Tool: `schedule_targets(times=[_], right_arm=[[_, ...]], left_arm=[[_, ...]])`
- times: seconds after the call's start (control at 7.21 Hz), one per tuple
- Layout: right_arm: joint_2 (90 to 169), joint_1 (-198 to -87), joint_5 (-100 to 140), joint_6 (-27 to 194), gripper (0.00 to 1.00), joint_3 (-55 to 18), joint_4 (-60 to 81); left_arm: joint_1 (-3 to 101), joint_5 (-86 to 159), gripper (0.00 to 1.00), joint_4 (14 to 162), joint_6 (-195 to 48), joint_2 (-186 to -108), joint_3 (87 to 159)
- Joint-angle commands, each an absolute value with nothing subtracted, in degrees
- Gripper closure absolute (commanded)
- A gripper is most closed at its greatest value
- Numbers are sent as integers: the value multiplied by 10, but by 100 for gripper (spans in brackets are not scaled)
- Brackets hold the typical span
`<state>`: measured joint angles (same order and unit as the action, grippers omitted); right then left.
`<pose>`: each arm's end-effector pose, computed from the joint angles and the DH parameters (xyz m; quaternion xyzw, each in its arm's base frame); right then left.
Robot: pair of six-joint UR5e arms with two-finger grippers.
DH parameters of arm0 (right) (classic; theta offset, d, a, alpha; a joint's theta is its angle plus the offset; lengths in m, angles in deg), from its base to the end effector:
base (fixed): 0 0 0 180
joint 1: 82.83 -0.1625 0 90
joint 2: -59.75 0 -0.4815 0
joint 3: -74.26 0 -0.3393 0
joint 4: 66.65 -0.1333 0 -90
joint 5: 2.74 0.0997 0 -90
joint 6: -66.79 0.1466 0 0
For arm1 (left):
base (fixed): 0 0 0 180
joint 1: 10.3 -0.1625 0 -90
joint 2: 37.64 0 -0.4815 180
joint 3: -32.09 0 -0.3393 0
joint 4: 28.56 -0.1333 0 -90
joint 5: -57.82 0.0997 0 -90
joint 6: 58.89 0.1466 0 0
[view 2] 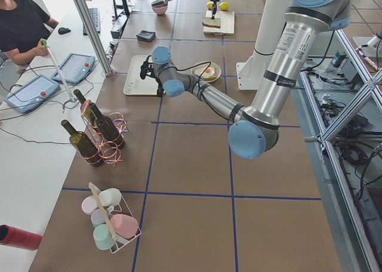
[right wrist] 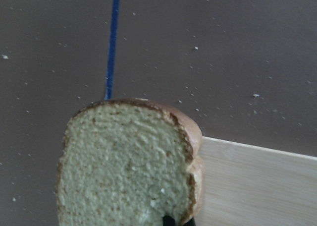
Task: Make sandwich and place on tray
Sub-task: 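Lift the bread slice with the right gripper and carry it toward the plate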
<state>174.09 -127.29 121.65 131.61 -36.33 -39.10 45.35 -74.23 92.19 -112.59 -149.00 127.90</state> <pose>-0.1754 -0.2429 0.6011 0.0558 -0.5315 -0.0034 0.8452 0.3222 -0.5337 0.4293 0.1068 0.5398 0.0340 0.8343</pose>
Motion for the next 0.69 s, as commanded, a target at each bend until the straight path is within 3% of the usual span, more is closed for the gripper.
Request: schedule_targets(times=[0.0,0.55], right_arm=[[1613,-1263,1220,1436,100,-366,-376],[1327,-1150,1166,1448,100,-366,-63]], left_arm=[[453,-743,0,922,-1128,-1490,1278],[453,-743,0,924,-1134,-1478,1283]])
